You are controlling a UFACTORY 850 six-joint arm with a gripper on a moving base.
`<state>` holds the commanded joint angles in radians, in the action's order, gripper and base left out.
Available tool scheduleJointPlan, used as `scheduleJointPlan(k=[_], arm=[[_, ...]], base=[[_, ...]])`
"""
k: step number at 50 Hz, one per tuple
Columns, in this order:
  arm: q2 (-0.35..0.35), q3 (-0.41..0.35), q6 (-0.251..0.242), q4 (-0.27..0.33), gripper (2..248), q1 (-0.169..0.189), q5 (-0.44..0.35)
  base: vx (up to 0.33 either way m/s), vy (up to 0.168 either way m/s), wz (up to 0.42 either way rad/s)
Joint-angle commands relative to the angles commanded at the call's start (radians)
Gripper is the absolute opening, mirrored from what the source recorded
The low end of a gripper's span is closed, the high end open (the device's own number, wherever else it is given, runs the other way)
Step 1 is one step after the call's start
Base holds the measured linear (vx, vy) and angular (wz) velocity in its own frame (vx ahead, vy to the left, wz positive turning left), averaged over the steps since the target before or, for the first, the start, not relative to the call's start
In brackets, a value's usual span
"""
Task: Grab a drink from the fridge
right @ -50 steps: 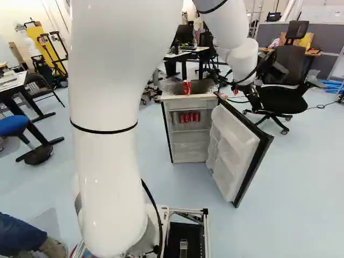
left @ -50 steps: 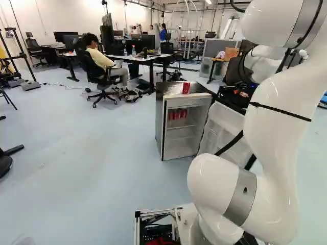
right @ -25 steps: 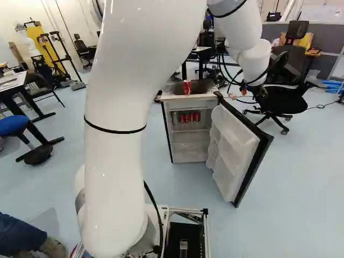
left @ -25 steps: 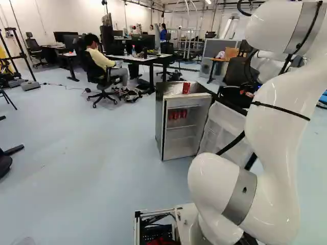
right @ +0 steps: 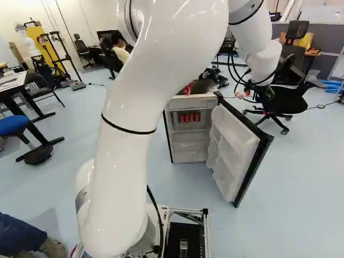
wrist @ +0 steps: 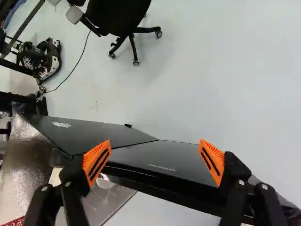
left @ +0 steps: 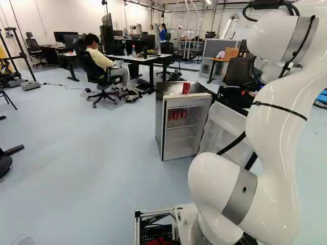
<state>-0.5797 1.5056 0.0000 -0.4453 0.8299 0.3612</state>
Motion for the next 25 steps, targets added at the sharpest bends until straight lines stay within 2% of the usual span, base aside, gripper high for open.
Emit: scheduleJointPlan(k=[25], arm=[[-0.137,0.144,0.000,0.000,247,0.019,0.097]], base=[[0.000,0.000,0.000]])
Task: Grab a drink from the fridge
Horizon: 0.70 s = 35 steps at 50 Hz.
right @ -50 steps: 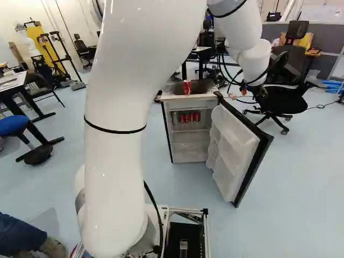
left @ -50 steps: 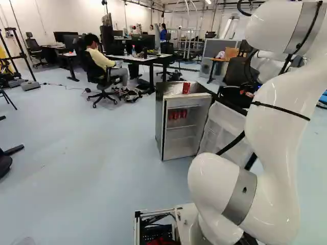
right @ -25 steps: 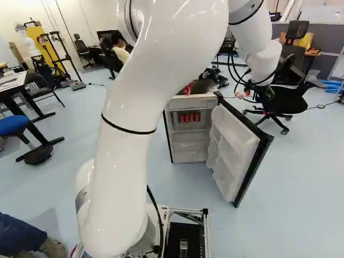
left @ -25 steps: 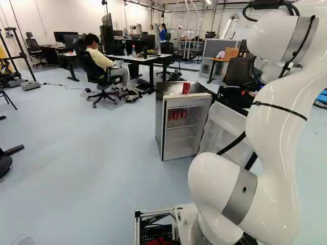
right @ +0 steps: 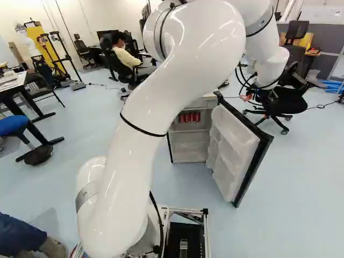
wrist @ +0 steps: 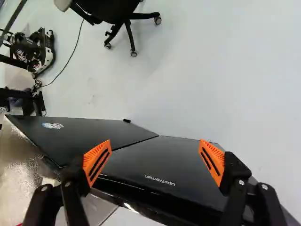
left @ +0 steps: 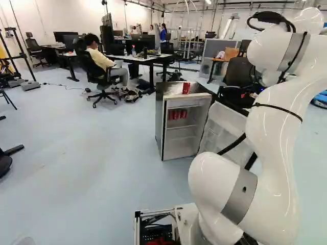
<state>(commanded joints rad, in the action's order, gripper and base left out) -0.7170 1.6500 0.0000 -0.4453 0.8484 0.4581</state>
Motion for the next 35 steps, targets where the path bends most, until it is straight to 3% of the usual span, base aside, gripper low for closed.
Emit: scheduleJointPlan(k=[19,35], arm=[[-0.073,0.055,0.000,0.000,247,0.011,0.067],[-0.082,0.058,0.000,0.000,247,0.011,0.118]], base=[[0.000,0.000,0.000],[0.000,0.000,0.000]])
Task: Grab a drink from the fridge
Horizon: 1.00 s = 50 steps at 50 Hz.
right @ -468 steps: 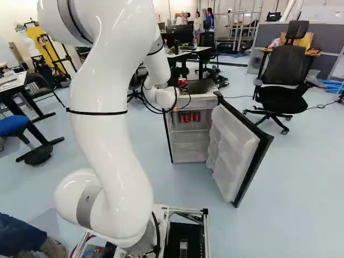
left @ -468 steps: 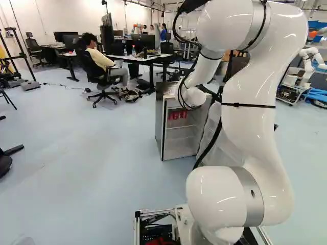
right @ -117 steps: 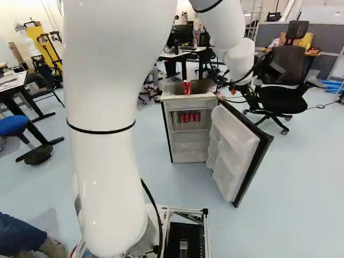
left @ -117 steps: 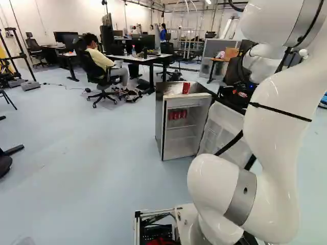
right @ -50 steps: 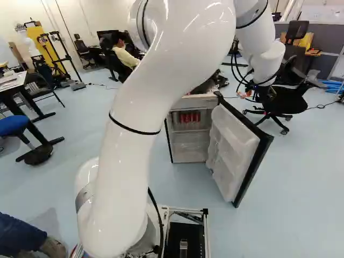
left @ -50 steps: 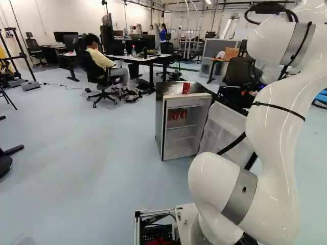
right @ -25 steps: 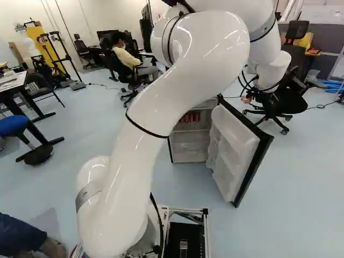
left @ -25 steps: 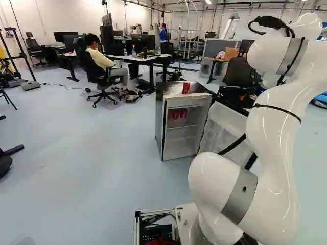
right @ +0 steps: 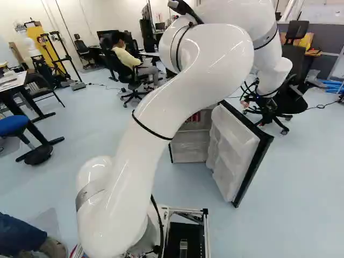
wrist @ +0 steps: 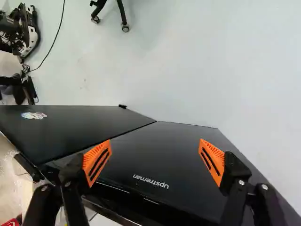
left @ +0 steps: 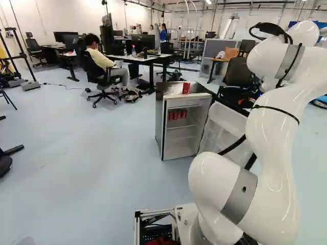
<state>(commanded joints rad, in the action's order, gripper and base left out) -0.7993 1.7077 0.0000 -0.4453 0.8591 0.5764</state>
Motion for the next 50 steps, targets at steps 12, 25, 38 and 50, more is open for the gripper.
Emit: scheduleJointPlan(k=[12,25,38,50], arm=[[0.000,0.000,0.000,0.000,247,0.000,0.001],[0.005,-0.008,0.000,0.000,247,0.001,0.001],[0.021,-0.032,0.000,0.000,247,0.003,0.004],[0.039,-0.059,0.000,0.000,247,0.004,0.012]], base=[[0.000,0.000,0.000],[0.000,0.000,0.000],[0.000,0.000,0.000],[0.000,0.000,0.000]])
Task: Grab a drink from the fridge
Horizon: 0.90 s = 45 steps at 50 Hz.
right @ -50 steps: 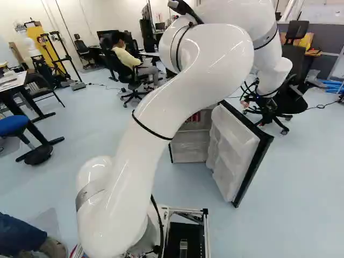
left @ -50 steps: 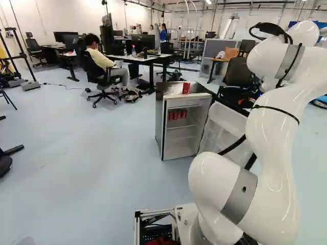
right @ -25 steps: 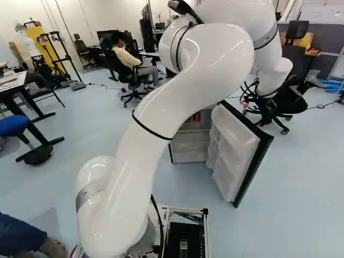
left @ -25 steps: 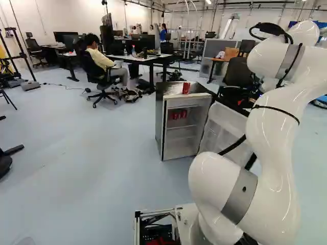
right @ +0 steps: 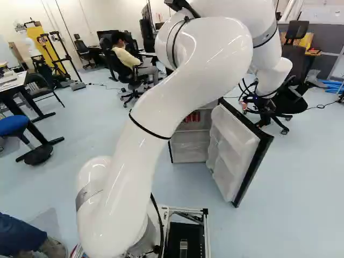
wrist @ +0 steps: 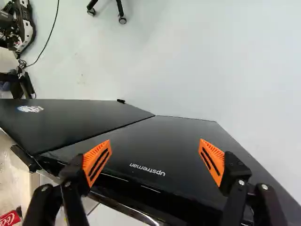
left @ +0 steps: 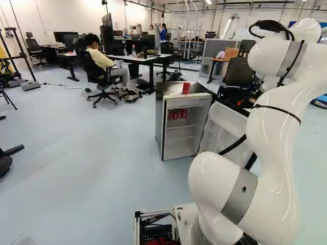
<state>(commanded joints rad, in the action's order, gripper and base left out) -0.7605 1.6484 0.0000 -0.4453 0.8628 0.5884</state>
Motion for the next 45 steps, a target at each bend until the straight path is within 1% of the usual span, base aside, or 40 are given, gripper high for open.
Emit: scheduleJointPlan(k=[45], arm=[[0.071,-0.109,0.000,0.000,247,0.002,0.030]], base=[[0.000,0.000,0.000]])
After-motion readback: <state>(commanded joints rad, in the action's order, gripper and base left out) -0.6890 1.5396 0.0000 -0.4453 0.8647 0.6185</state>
